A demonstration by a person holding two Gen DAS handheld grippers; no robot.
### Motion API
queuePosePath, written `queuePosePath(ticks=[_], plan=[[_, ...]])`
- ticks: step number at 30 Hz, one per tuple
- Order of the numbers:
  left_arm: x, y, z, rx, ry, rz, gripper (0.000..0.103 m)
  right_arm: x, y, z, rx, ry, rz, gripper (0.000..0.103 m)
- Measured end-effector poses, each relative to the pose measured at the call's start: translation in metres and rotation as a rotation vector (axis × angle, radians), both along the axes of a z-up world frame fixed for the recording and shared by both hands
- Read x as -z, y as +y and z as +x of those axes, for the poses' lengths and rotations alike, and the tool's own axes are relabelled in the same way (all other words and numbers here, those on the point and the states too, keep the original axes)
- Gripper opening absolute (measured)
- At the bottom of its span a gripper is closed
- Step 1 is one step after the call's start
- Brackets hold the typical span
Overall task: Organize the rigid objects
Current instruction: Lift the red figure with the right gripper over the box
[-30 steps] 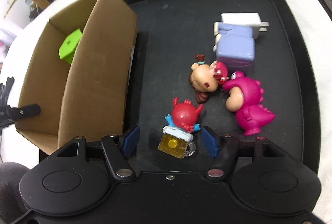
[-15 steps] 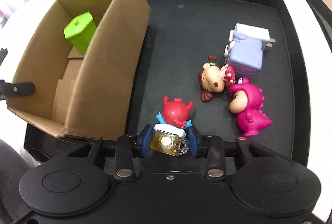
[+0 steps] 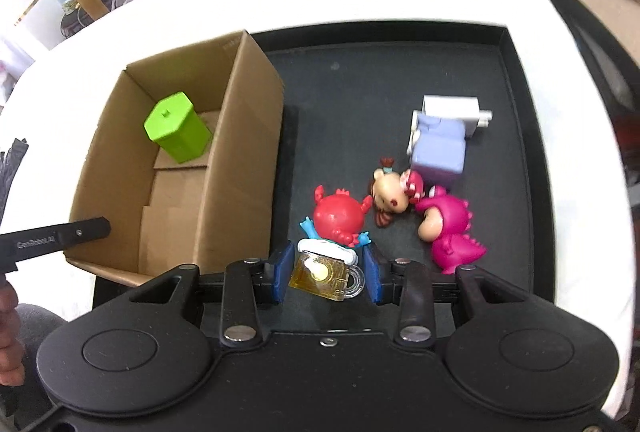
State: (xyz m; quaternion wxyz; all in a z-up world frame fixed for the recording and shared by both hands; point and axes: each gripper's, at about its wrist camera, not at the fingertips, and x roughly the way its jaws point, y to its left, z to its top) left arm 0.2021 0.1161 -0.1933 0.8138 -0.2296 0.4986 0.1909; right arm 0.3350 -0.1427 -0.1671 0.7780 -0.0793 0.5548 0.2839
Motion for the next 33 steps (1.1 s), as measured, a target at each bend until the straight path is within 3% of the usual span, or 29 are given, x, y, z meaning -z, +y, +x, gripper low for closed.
queuePosePath(ticks=[19,33], plan=[[0.003,-0.001,-0.001,0.023,-0.008,-0.015,0.014,-0.044,0.064,0.009,-0.039,-0.101,0.036,0.037],[0.006,0.007,-0.007,0.014,-0.047,-0.087,0.016,-0.045,0.127,0.008,-0.112,-0.131,0.009,0.037]])
